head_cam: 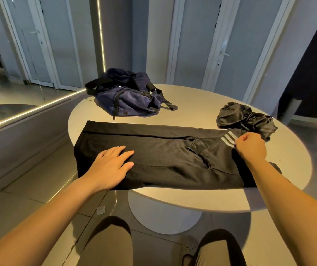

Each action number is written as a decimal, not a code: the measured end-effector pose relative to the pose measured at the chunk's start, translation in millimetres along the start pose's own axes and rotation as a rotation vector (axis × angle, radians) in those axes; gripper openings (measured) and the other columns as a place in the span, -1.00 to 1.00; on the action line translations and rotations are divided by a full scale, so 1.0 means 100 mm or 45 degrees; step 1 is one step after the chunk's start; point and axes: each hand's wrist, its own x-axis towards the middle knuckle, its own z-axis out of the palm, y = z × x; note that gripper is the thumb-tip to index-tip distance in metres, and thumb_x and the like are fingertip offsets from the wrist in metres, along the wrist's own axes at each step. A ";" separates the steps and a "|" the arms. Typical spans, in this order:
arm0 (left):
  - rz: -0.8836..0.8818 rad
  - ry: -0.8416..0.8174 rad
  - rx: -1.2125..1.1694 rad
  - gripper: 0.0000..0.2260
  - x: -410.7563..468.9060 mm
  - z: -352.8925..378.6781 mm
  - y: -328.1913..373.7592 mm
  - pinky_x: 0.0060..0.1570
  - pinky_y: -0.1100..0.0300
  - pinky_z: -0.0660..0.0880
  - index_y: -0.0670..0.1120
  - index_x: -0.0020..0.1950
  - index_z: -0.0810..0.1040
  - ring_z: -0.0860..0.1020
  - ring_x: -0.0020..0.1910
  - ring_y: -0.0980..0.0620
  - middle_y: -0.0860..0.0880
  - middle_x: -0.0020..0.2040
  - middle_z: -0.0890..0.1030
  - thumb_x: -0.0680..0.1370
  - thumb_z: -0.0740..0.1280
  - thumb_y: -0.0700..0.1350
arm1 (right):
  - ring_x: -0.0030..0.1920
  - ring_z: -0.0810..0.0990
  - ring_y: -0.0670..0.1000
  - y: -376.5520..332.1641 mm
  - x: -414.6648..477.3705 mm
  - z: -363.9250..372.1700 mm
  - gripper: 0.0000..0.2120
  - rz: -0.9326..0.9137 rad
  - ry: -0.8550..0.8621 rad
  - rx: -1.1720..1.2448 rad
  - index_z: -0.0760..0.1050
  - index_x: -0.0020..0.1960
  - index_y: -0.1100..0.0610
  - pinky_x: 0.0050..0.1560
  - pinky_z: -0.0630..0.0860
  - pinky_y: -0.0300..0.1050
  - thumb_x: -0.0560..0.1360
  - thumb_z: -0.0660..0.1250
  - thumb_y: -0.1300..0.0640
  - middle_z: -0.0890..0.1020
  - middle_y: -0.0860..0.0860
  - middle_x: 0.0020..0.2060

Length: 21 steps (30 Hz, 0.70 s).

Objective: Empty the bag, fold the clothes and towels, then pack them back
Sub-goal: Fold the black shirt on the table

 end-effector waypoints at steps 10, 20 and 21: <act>0.117 0.239 -0.237 -0.88 -0.02 -0.10 0.05 0.24 0.05 0.40 0.15 0.07 0.60 0.46 0.08 0.13 0.16 0.03 0.54 0.56 0.40 0.09 | -0.14 0.63 0.08 -0.43 -0.56 -0.10 -0.91 -0.557 -0.400 0.035 0.61 -0.10 0.06 -0.11 0.54 -0.01 0.57 0.37 0.11 0.66 -0.01 -0.23; -0.074 0.010 -0.482 -0.89 0.03 -0.31 0.09 0.07 0.07 0.43 0.02 -0.13 0.58 0.55 -0.14 0.09 0.09 -0.13 0.62 0.58 0.38 -0.15 | -0.21 0.64 0.03 -0.69 -0.91 -0.19 -0.85 -0.743 -1.157 -0.105 0.64 -0.22 0.15 -0.11 0.57 -0.05 0.51 0.43 0.14 0.67 0.08 -0.25; -0.078 0.024 -0.472 -0.88 0.03 -0.30 0.07 -0.02 0.10 0.42 0.04 -0.12 0.57 0.55 -0.17 0.07 0.08 -0.15 0.62 0.58 0.36 -0.16 | -0.26 0.62 -0.05 -0.69 -0.91 -0.20 -0.84 -0.732 -1.117 -0.071 0.63 -0.23 0.13 -0.16 0.54 -0.13 0.52 0.43 0.13 0.67 0.01 -0.30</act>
